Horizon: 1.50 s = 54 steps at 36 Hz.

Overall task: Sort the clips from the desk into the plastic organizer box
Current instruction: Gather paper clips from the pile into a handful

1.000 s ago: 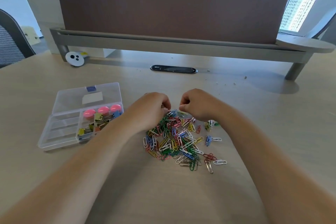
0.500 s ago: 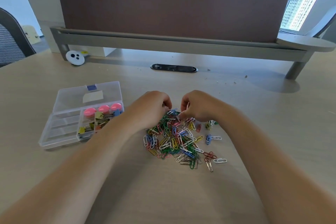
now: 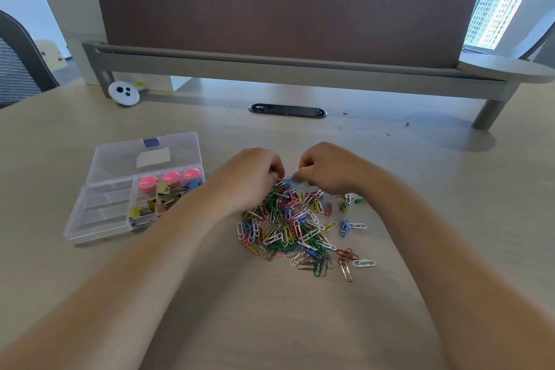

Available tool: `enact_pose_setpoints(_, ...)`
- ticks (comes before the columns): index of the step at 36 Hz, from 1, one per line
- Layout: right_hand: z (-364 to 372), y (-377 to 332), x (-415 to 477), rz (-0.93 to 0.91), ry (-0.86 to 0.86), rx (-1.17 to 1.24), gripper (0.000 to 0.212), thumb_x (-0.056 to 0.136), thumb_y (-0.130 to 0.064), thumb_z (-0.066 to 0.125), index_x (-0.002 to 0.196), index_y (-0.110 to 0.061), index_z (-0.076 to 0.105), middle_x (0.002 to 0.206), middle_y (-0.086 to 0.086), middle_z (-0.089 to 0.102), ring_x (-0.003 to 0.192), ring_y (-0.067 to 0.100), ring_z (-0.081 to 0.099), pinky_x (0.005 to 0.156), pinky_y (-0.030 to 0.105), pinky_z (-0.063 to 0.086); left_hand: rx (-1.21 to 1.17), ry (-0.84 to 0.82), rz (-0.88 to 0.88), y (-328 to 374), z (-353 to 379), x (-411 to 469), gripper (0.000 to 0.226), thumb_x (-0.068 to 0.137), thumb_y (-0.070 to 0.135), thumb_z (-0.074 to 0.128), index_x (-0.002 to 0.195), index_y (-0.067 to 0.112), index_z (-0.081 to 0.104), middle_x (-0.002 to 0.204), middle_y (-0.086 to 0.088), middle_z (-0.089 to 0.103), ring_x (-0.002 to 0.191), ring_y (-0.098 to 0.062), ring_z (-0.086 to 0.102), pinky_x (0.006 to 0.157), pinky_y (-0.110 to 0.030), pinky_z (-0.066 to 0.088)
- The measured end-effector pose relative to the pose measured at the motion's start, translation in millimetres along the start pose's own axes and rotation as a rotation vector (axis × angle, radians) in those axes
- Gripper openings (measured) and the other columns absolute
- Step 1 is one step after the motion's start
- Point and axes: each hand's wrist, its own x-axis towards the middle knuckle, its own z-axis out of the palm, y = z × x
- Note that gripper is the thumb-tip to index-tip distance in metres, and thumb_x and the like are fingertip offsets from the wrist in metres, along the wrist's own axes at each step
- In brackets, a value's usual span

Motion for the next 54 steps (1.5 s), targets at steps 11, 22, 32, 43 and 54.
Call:
enact_pose_setpoints(11,-4.2,-4.8,-7.2,-0.044,-0.05,0.147,0.019,0.093,-0.028,0.061,0.089,-0.012,0.071,0.068,-0.006,0.061,0.059,0.007,0.052,0.056,0.022,0.037,0.025,-0.024,-0.048,-8.1,-18.4,0.8,0.022,0.095,0.01,0.049,0.101,0.014,0.07,0.1,-0.002,0.066,0.084,-0.013,0.053,0.071,-0.024,0.034)
enact_pose_setpoints(22,-0.9,-7.1,-4.7,-0.005,-0.022,0.148,0.021,0.094,-0.024,0.06,0.093,-0.007,0.073,0.068,-0.004,0.06,0.057,0.006,0.05,0.054,0.021,0.035,0.006,-0.067,-0.074,-9.6,-12.6,1.4,0.023,0.097,0.013,0.048,0.102,0.016,0.07,0.1,-0.003,0.065,0.085,-0.016,0.056,0.068,-0.025,0.036)
enact_pose_setpoints(32,-1.2,-10.6,-6.3,-0.05,-0.041,0.139,0.019,0.095,-0.025,0.058,0.092,-0.011,0.071,0.064,-0.008,0.057,0.057,0.006,0.049,0.055,0.023,0.036,-0.057,-0.04,-0.054,-2.7,-4.8,3.2,0.02,0.095,0.026,0.057,0.1,0.015,0.072,0.083,-0.004,0.068,0.07,-0.017,0.059,0.058,-0.026,0.039)
enact_pose_setpoints(43,4.0,-14.7,-1.8,-0.104,-0.033,0.028,0.024,0.09,-0.033,0.065,0.094,-0.011,0.073,0.08,0.003,0.066,0.061,0.01,0.049,0.054,0.023,0.034,-0.116,-0.022,-0.105,2.2,-4.3,3.7,0.02,0.094,0.027,0.058,0.099,0.013,0.072,0.081,-0.004,0.068,0.066,-0.015,0.058,0.053,-0.024,0.037)
enact_pose_setpoints(54,4.0,-11.7,3.6,-0.081,0.074,-0.026,0.024,0.091,-0.03,0.065,0.101,-0.011,0.075,0.093,0.005,0.073,0.078,0.018,0.062,0.065,0.026,0.044,-0.197,0.066,-0.161,-1.0,-3.5,5.0,0.021,0.094,0.025,0.059,0.101,0.01,0.072,0.096,-0.007,0.071,0.078,-0.016,0.061,0.064,-0.025,0.039)
